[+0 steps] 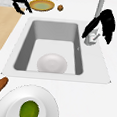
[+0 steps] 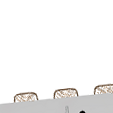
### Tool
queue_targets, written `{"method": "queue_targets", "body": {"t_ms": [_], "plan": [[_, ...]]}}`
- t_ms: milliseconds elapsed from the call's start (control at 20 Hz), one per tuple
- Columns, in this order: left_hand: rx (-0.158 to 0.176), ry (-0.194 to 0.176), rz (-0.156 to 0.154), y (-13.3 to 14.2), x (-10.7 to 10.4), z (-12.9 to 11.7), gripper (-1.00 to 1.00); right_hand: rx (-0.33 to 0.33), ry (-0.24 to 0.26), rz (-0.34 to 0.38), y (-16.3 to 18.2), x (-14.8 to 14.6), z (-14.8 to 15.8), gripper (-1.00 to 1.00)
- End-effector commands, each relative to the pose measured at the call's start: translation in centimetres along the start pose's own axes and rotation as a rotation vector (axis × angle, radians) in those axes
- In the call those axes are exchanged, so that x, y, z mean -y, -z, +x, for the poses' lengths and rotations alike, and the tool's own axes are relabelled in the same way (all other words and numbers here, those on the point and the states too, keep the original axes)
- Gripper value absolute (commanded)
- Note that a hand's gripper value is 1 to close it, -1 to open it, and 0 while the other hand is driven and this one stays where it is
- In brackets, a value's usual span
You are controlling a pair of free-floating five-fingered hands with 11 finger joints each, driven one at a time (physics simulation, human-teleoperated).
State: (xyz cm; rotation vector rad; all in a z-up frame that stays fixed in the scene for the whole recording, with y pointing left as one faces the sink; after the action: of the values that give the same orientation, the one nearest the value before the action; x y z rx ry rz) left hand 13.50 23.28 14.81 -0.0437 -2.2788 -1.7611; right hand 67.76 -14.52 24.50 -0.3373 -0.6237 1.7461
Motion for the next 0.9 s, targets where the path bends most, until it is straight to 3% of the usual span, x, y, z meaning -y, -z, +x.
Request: {"method": "queue_targets", "body": {"t_ms": [0,850], "plan": [[0.000,0.000,0.000,0.0,0.0,0.0,0.00,-0.039,0.026,-0.056,-1.9,0.7,-0.9,-1.00],[0.000,0.000,0.000,0.0,0.0,0.0,0.00,-0.091,-0.012,-0.084,-7.2,-6.0,-3.4,-1.00]]}}
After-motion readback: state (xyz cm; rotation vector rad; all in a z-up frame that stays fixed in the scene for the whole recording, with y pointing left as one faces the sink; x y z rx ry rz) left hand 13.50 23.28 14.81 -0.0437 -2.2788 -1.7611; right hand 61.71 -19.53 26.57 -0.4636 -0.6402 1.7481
